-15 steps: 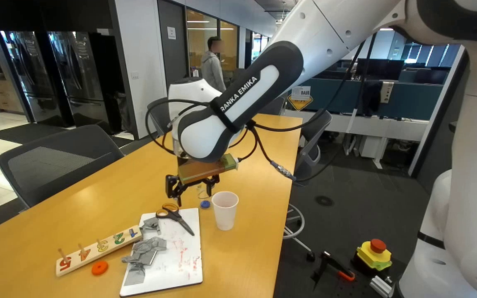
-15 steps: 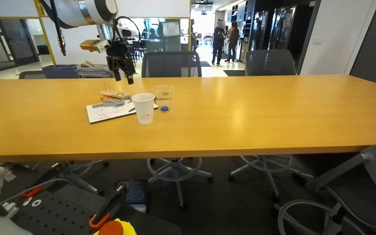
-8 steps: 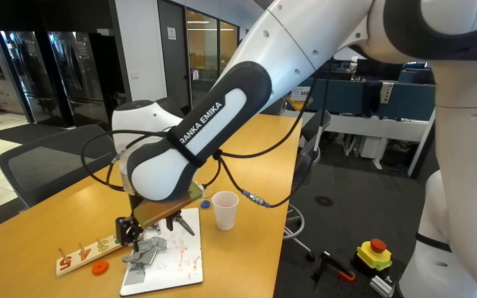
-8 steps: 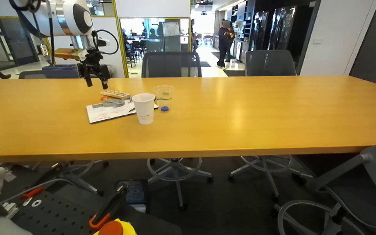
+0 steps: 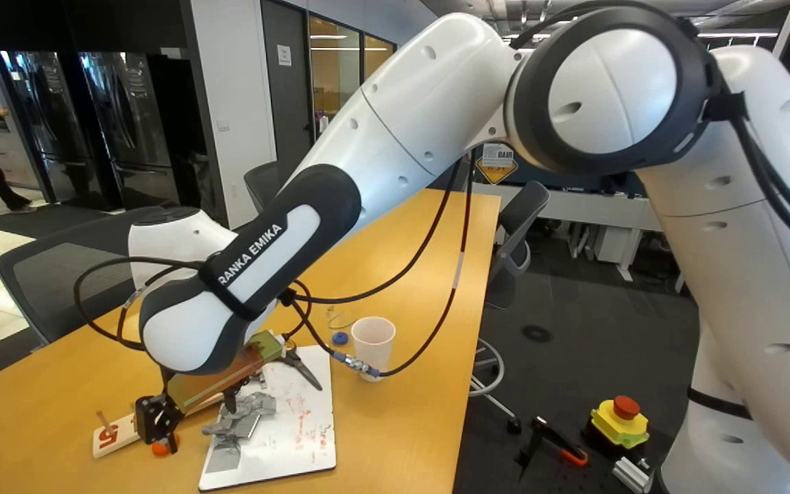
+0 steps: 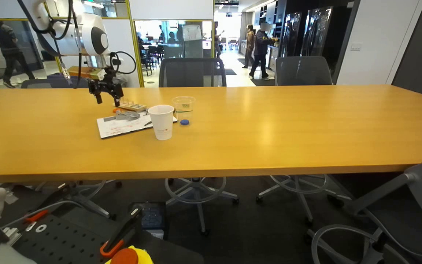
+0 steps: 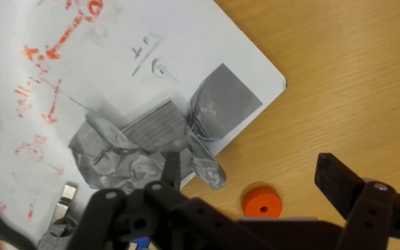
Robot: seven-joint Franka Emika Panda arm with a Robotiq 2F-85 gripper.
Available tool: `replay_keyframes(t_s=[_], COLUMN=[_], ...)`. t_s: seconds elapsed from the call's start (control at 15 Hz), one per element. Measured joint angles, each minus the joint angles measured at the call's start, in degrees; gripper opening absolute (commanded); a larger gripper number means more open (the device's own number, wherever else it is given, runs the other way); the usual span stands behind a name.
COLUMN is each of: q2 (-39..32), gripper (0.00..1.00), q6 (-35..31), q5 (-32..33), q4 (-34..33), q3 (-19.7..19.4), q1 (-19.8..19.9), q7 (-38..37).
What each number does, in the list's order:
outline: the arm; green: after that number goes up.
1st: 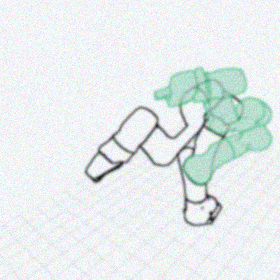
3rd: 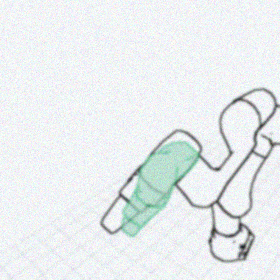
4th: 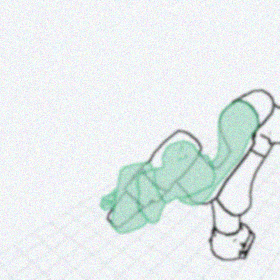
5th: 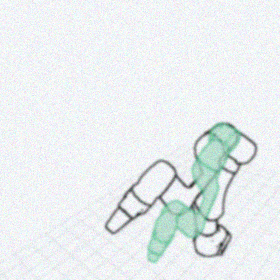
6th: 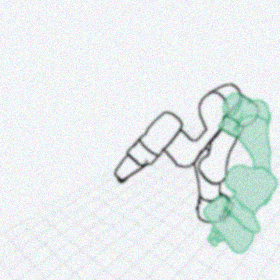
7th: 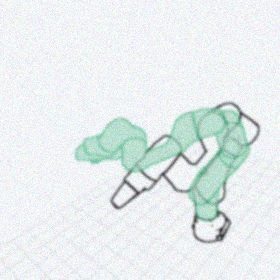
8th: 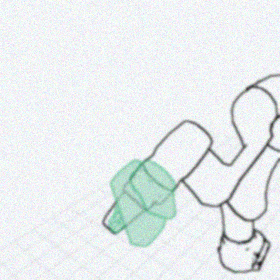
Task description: Put the orange blocks inside the white cup and place the blue ring inside the clear cup
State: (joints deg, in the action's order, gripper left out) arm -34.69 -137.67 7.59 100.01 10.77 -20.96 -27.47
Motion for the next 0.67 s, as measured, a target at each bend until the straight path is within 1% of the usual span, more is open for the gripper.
replay_keyframes(t_s=[0.33,0.67], q2=[-6.5,-11.2], gripper=[1.00,1.00], q6=[2.4,5.3], q5=[-1.2,-1.4], q4=[-9.0,-16.0], q3=[-1.1,-1.8], q1=[-0.9,-1.8], q7=[2.1,2.6])
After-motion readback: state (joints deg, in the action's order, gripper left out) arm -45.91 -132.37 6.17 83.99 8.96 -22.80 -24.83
